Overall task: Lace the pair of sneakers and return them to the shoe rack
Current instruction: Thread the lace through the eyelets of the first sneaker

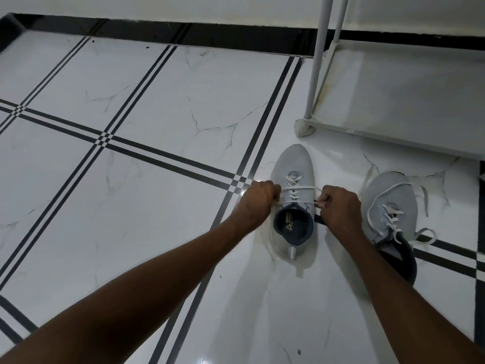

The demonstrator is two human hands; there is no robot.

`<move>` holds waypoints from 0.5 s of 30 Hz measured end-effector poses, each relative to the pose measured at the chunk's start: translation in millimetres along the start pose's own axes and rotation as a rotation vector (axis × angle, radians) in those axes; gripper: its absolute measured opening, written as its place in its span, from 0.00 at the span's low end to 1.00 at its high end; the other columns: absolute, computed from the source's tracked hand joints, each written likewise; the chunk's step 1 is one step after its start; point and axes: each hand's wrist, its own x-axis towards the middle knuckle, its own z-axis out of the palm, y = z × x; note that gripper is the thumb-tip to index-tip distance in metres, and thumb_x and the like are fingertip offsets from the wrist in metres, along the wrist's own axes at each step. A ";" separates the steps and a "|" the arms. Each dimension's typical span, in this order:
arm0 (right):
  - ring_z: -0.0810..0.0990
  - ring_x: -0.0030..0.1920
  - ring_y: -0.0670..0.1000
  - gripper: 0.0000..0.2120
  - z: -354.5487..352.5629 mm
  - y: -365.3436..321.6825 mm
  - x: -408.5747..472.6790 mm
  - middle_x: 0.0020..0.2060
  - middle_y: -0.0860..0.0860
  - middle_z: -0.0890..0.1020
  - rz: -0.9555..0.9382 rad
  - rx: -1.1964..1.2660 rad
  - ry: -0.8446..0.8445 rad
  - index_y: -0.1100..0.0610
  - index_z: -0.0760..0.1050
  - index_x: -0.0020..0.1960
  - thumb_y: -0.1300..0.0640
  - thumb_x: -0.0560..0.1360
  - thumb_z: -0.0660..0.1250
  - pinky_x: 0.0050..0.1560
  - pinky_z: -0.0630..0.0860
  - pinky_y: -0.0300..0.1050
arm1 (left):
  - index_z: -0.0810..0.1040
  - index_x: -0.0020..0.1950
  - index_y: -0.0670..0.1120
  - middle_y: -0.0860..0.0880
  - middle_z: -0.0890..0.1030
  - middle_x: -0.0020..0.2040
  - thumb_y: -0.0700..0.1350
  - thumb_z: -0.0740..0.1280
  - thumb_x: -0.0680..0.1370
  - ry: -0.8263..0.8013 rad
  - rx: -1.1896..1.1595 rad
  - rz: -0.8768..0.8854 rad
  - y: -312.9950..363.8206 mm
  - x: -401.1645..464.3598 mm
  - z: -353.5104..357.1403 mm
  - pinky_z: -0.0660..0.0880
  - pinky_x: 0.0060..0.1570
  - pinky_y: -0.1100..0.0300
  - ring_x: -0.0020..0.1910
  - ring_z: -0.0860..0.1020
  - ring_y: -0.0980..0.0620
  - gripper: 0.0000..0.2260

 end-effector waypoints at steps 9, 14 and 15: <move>0.77 0.29 0.44 0.07 -64.7 -11.0 35.9 0.27 0.47 0.82 -0.024 -0.044 -0.601 0.49 0.85 0.34 0.58 0.68 0.78 0.37 0.74 0.41 | 0.85 0.43 0.47 0.43 0.83 0.42 0.39 0.70 0.77 -0.430 -0.504 -0.204 -44.5 -2.2 -61.8 0.75 0.38 0.65 0.36 0.77 0.55 0.06; 0.79 0.43 0.50 0.01 -81.8 -32.0 34.4 0.49 0.56 0.87 -0.008 0.395 -0.709 0.57 0.86 0.42 0.60 0.71 0.75 0.45 0.74 0.42 | 0.83 0.47 0.44 0.43 0.84 0.51 0.39 0.66 0.81 -0.439 -0.983 -0.143 -27.1 4.6 -76.4 0.79 0.51 0.58 0.46 0.82 0.51 0.06; 0.80 0.44 0.50 0.04 -78.1 -32.4 29.8 0.51 0.55 0.87 0.011 0.490 -0.689 0.55 0.86 0.40 0.61 0.72 0.74 0.46 0.73 0.43 | 0.83 0.48 0.44 0.41 0.84 0.56 0.38 0.66 0.81 -0.424 -1.034 -0.131 -23.4 5.7 -73.5 0.79 0.52 0.58 0.50 0.82 0.50 0.07</move>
